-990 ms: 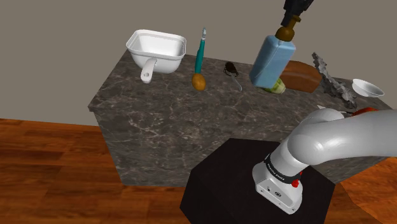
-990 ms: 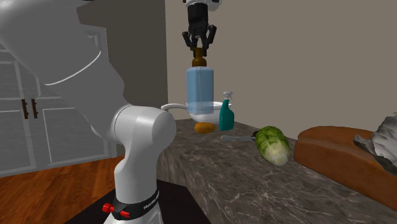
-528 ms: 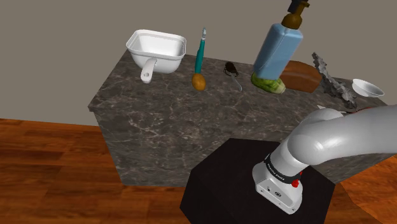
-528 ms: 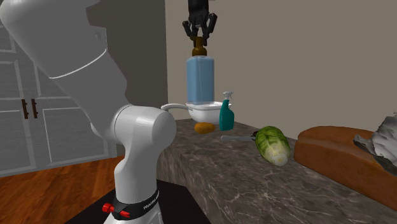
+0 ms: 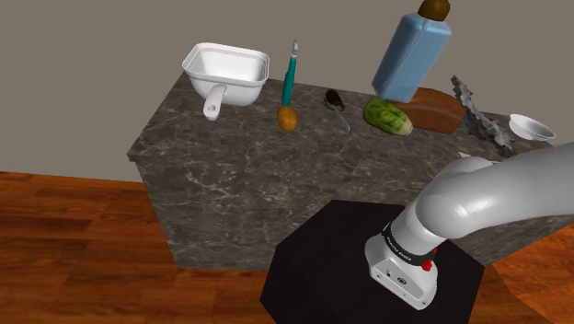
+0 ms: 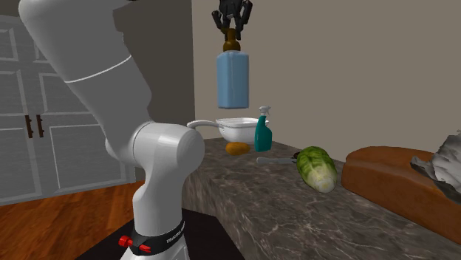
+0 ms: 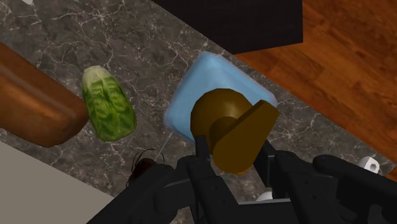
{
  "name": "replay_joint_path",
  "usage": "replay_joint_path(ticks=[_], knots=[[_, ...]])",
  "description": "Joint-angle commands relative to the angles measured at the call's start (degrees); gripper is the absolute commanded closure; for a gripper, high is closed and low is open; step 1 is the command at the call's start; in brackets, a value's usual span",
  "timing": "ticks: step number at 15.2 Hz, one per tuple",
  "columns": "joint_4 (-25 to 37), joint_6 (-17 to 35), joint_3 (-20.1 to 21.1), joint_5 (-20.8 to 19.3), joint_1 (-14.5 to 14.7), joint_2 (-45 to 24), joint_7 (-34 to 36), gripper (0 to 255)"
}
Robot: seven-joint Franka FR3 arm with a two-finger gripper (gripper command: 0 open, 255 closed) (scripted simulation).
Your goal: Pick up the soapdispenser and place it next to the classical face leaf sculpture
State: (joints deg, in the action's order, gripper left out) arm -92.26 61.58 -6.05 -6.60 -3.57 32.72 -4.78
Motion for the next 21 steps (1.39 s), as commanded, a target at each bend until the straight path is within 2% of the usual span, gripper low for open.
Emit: replay_joint_path(ticks=[1,13,21], knots=[[3.12,-1.69,0.08,0.08,0.04,-1.42,-0.09,255],[25.39,-13.08,-0.49,0.2,0.15,-12.27,-1.96,255],[23.63,-10.97,-11.07,-4.21,-1.69,-11.04,-16.47,255]])
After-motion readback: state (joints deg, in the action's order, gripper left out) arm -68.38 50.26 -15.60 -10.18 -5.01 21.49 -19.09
